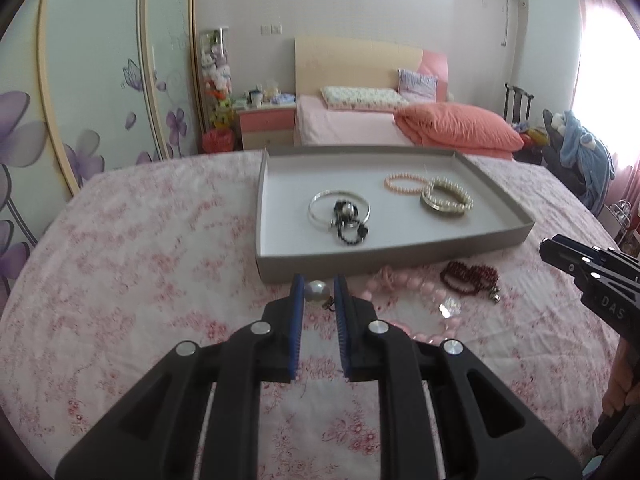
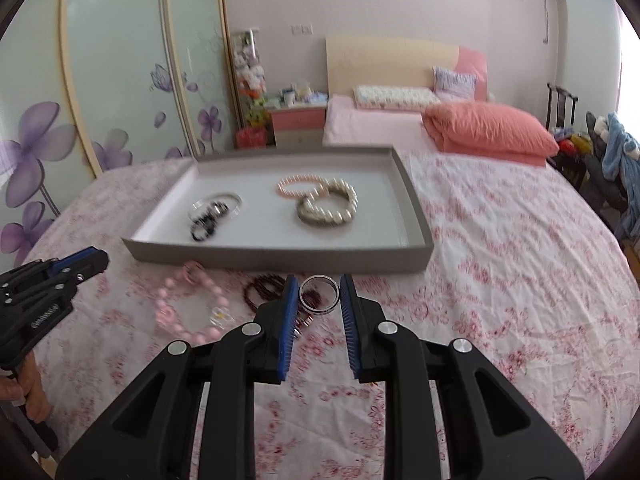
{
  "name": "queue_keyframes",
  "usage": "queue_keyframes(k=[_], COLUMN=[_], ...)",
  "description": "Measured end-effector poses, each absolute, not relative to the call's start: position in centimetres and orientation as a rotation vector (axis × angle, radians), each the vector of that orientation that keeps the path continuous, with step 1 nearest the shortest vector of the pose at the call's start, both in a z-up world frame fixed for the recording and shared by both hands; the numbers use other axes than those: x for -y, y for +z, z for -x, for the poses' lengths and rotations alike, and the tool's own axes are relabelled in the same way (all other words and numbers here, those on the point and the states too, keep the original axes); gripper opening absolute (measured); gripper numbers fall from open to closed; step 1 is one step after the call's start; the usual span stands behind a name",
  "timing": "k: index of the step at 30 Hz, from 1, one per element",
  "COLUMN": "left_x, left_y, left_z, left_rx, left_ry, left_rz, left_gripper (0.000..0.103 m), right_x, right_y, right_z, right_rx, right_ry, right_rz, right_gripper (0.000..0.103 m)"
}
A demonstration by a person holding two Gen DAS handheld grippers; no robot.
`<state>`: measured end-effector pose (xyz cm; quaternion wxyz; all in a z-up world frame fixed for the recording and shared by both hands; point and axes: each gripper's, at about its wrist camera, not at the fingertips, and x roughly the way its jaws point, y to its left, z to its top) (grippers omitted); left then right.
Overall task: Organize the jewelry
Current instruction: 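Carry the stud over the tray with the left tool while the right tool carries the ring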
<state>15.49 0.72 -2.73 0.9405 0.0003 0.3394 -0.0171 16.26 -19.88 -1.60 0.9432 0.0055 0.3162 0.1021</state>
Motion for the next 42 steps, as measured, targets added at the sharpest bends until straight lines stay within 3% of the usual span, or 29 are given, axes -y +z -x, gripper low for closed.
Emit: queue_keyframes(k=[18, 42], left_x=[1.1, 2.0], left_y=[2.3, 2.9], left_z=[-13.4, -17.1], left_rx=[-0.476, -0.453], left_ry=[0.003, -0.005], left_rz=[-0.028, -0.019], left_gripper=[0.016, 0.016], right_x=[19.4, 19.2], right_y=[3.7, 3.9], right_z=[-12.7, -15.1], right_rx=[-0.338, -0.293], right_ry=[0.195, 0.171], right_rz=[-0.007, -0.012], right_gripper=[0.023, 0.023])
